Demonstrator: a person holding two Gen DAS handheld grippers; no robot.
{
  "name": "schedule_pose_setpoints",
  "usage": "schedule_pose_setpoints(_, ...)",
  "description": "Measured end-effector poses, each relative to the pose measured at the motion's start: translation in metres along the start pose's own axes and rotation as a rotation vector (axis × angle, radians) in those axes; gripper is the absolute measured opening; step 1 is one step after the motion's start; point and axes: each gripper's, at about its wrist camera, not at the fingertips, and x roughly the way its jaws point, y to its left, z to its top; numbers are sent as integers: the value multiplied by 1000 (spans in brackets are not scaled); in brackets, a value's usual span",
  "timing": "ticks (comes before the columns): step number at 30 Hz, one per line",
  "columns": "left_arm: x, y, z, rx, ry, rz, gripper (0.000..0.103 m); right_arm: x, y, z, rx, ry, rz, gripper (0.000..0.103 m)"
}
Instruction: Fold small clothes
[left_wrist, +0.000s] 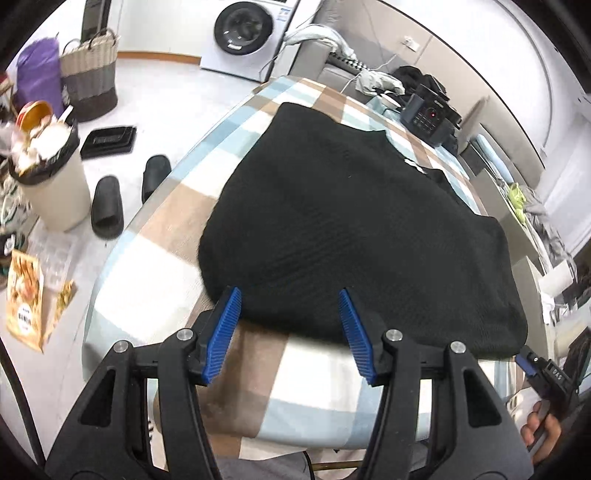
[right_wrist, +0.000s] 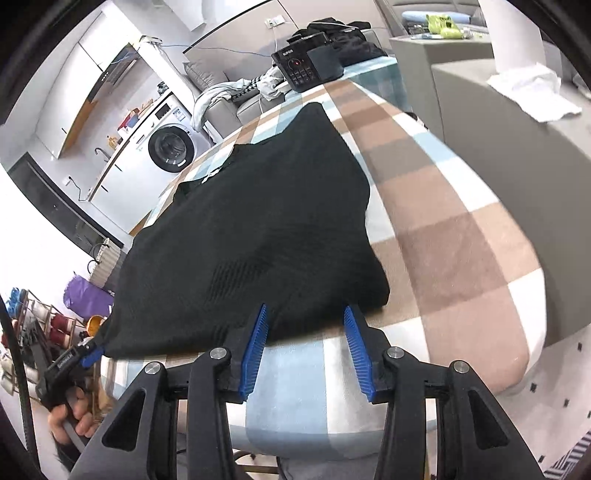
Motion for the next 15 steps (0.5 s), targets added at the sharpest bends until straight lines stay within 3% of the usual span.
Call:
schedule_pose_setpoints(8, 7, 13, -12, -66, 37, 16, 52, 3, -3, 1, 9, 2, -5, 45)
schedule_pose_setpoints(13, 17, 3, -4, -48, 15, 29, 53, 9, -8, 4, 19, 2, 2, 45)
schedule_pose_setpoints(15, 24, -1, 1, -51, 7, 37, 53, 8, -8, 4, 17, -2, 13, 50)
